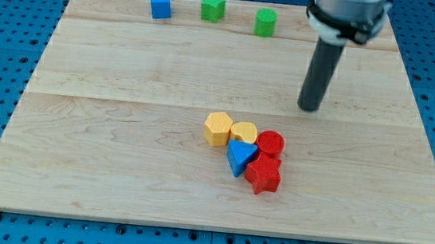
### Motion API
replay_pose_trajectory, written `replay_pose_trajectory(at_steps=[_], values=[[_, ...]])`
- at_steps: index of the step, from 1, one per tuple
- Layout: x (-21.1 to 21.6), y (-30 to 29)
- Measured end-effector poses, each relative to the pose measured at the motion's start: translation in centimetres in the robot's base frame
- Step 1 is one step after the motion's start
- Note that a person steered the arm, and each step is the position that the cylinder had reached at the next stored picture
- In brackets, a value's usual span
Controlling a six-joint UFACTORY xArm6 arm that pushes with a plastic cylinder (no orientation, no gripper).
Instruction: Separate the red circle from the group of blocks
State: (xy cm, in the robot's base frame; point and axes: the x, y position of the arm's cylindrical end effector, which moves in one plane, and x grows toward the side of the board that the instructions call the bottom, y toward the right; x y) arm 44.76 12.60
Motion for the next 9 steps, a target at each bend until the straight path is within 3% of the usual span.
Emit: replay_pose_trajectory(at_steps=[3, 4, 5, 7, 8, 9], values=[[8.3, -3.6], [8.1, -8.9], [5.8, -10.2], [5.2, -9.7], [1.9, -11.1], [0.8, -4.4]])
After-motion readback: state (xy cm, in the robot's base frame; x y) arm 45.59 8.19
